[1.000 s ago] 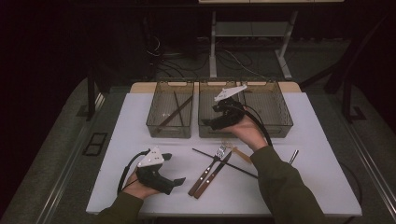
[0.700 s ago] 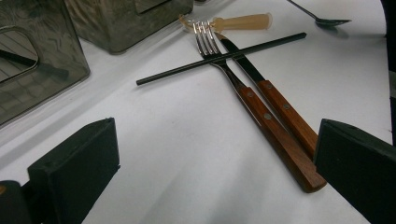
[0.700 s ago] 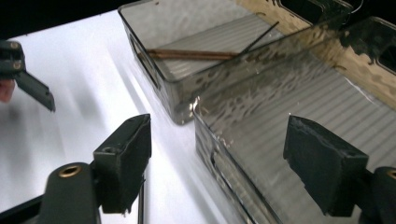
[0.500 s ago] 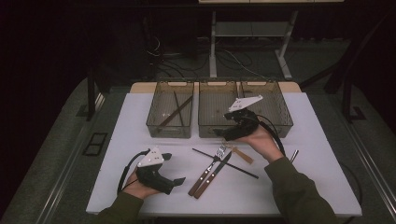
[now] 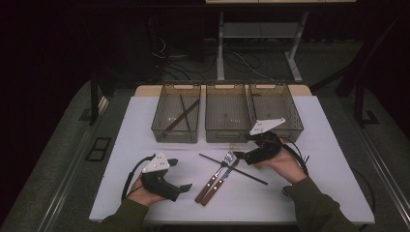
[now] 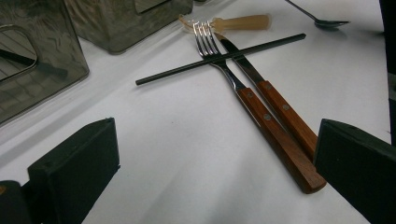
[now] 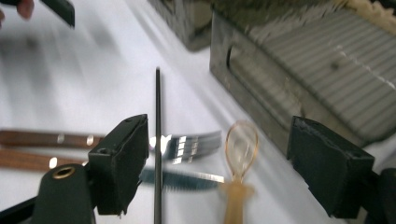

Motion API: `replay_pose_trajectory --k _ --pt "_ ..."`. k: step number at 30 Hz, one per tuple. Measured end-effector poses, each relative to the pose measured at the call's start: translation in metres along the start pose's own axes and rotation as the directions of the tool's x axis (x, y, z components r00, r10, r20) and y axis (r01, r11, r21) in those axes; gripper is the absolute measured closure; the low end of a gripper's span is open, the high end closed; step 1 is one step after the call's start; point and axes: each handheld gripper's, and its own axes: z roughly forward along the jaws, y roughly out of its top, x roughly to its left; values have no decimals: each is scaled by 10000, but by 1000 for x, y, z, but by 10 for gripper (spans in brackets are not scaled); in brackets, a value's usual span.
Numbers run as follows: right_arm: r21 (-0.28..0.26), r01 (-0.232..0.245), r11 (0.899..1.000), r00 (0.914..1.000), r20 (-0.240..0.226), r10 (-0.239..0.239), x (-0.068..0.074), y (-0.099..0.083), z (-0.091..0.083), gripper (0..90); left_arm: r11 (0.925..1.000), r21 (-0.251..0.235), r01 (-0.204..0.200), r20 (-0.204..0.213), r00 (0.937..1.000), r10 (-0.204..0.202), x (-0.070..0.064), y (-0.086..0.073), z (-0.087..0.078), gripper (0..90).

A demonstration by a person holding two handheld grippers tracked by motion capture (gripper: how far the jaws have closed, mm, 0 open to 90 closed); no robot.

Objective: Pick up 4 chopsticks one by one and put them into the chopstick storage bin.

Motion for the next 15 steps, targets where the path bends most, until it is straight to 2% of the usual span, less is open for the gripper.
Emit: replay_pose_trajectory --k 7,15 --pt "459 81 9989 9999 -109 -76 3 -22 -6 256 10000 49 19 -26 10000 -19 0 0 0 0" --pt "929 57 9957 9984 -560 -5 -1 -37 -8 447 10000 47 42 32 10000 -42 1 0 0 0"
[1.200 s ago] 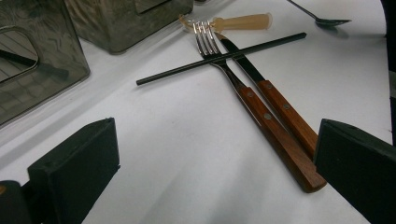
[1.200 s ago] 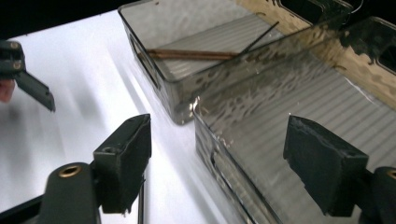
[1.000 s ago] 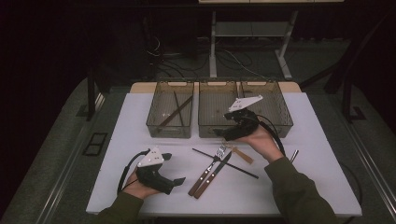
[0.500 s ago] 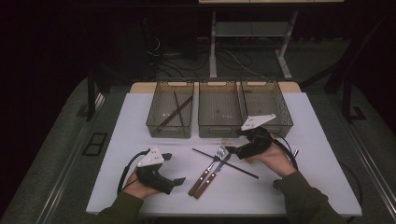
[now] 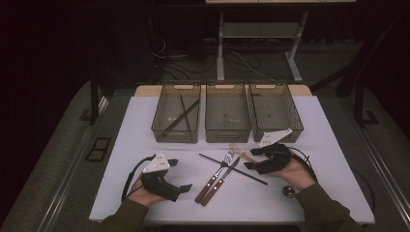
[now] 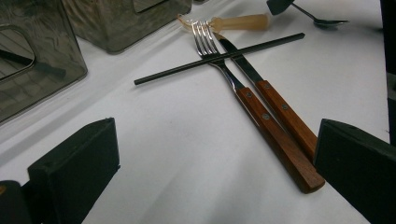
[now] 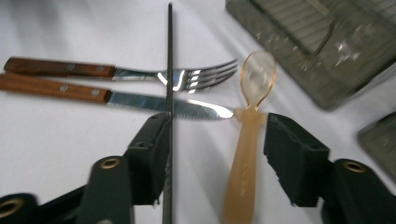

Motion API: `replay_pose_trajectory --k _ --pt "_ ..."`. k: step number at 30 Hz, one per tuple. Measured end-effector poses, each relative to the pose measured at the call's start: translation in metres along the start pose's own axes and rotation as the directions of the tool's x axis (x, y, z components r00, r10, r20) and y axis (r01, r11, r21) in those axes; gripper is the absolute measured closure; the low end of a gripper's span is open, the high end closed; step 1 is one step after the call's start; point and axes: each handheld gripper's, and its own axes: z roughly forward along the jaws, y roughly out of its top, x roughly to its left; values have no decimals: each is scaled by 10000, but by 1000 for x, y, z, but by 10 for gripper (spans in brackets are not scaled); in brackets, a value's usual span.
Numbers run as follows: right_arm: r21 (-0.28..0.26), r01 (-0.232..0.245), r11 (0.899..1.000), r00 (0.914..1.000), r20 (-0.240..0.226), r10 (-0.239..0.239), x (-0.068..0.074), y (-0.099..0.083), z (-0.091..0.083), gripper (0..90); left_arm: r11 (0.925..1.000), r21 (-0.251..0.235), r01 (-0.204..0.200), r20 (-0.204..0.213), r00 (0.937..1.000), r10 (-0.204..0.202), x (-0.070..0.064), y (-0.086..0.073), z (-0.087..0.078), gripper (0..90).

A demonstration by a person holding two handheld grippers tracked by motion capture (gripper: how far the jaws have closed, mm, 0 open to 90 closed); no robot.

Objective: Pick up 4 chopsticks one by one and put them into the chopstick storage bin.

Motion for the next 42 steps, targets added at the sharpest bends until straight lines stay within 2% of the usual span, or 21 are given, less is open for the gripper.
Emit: replay_pose_trajectory --k 7,9,14,18,20,23,25,29,31,37,42 --pt "660 186 9976 9972 -728 -138 8 -8 8 613 10000 -13 -53 -3 10000 53 0 0 0 0" --pt "747 233 9969 9973 -711 -180 10 -8 12 650 10000 -24 -55 -1 10000 55 -1 0 0 0" --pt "900 292 9955 9946 -1014 -200 11 -8 19 719 10000 19 -81 3 10000 81 -1 0 1 0" --pt "937 397 9948 9943 -1021 -301 13 -7 24 749 9999 54 -97 10 10000 96 -1 0 0 0" --pt "1096 722 9913 9940 -902 -625 12 -8 27 762 9999 80 -115 11 9999 115 -1 0 0 0" --pt "1067 745 9915 9930 -996 -639 14 -7 28 786 9999 76 -109 18 9999 109 -1 0 0 0" --pt "1127 961 9890 9922 -897 -862 14 -7 29 806 9999 84 -120 18 9999 119 -1 0 0 0" --pt "1135 1059 9879 9927 -697 -984 15 -7 29 844 9999 82 -110 22 9999 110 -1 0 1 0" --pt "1120 914 9895 9936 -766 -831 16 -7 29 848 9999 79 -112 21 9999 112 -1 0 1 0" --pt "1136 948 9890 9936 -717 -870 16 -7 29 856 9999 77 -115 15 9999 115 -1 0 1 0" --pt "1082 778 9911 9946 -762 -698 14 -7 27 856 9999 81 -122 16 9999 122 -1 0 0 0"
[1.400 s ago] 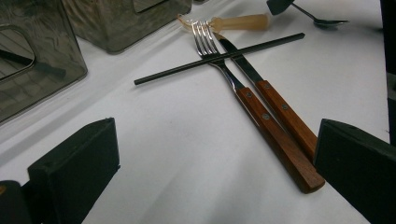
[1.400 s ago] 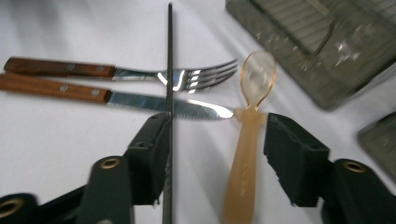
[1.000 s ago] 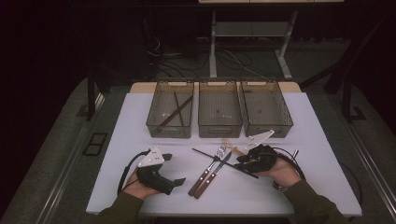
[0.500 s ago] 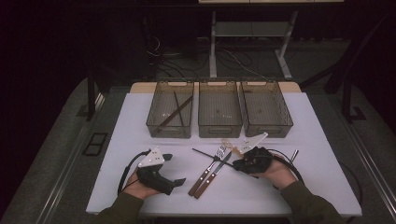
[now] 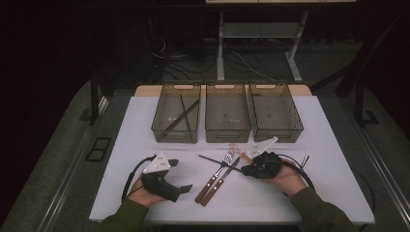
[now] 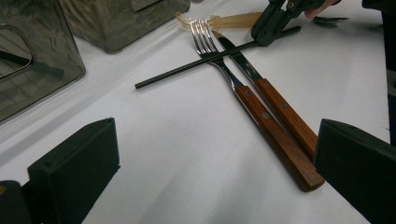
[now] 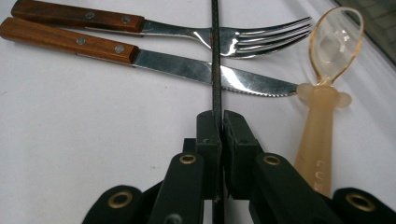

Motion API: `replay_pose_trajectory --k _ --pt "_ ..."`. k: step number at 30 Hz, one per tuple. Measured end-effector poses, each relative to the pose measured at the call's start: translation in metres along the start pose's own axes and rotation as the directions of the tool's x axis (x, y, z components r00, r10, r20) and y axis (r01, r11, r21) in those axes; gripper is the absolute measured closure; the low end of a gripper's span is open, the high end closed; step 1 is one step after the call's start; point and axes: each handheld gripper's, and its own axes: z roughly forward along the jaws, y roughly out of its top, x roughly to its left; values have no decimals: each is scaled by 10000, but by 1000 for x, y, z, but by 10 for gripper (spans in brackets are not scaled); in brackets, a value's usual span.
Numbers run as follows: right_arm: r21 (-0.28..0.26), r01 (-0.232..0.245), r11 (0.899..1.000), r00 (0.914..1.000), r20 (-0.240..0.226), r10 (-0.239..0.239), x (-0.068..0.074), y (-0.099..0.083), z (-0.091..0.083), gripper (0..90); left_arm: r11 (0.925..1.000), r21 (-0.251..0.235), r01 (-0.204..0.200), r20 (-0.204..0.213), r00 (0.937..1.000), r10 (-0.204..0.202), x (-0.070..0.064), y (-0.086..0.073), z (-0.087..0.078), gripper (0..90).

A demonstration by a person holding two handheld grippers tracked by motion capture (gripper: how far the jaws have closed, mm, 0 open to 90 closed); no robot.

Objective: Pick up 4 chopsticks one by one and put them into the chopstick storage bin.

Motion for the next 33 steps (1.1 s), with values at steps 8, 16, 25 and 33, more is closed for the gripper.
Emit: replay_pose_trajectory --k 8,16,25,33 --pt "-462 -319 9984 9995 -67 317 -1 1 -9 857 10000 -15 -13 0 10000 13 0 0 0 0" --pt "-829 -470 9955 9989 -44 468 -5 1 -17 857 10000 -18 -18 5 10000 18 0 0 0 0" --pt "-1375 -589 9888 9983 -83 583 -7 2 -28 857 10000 -26 -23 7 10000 23 0 0 0 0" --pt "-1875 -654 9801 9979 -146 638 -9 7 -38 857 10000 0 -22 1 10000 22 0 0 0 0"
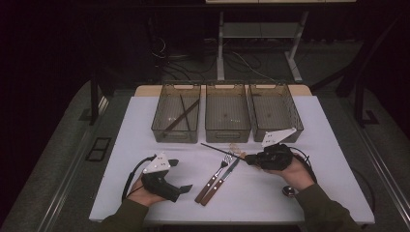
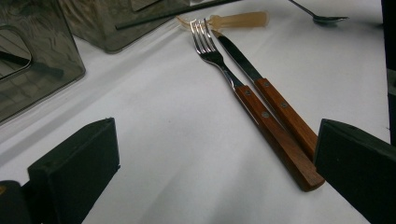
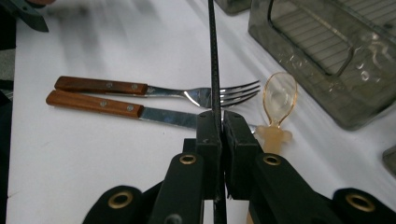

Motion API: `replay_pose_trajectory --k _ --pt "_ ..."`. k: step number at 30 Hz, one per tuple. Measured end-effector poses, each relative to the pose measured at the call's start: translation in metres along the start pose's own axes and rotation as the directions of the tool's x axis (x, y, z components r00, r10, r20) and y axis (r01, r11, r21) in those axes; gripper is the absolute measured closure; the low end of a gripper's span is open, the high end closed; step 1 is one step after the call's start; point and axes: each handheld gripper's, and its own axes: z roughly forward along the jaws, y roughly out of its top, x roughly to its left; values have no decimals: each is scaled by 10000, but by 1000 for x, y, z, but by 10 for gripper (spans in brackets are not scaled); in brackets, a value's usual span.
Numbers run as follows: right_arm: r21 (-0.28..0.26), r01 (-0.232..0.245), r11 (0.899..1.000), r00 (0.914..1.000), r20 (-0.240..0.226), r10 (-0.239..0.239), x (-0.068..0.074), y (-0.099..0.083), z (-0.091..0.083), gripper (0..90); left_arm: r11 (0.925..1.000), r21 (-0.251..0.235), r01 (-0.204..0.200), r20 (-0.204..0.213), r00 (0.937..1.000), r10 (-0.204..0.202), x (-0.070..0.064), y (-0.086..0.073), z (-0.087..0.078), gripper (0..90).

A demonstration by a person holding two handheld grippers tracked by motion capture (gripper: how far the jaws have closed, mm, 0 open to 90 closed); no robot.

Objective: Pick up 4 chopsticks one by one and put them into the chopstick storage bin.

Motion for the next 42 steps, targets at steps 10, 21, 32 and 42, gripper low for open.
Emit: replay_pose_trajectory --k 10,21,32,42 --pt "-574 -19 9983 10000 8 20 -1 15 -7 857 10000 1 2 -16 10000 -2 0 0 0 0" --pt "-805 -156 9966 9986 482 196 -4 37 -11 857 10000 18 -39 -17 10000 39 1 0 0 0" --pt "-674 -301 9973 9922 1189 379 -6 63 1 857 10000 0 -42 -21 10000 42 1 0 0 0" --pt "-659 -562 9962 9854 1572 660 -17 98 20 857 9998 -180 107 0 9999 -107 0 0 0 0"
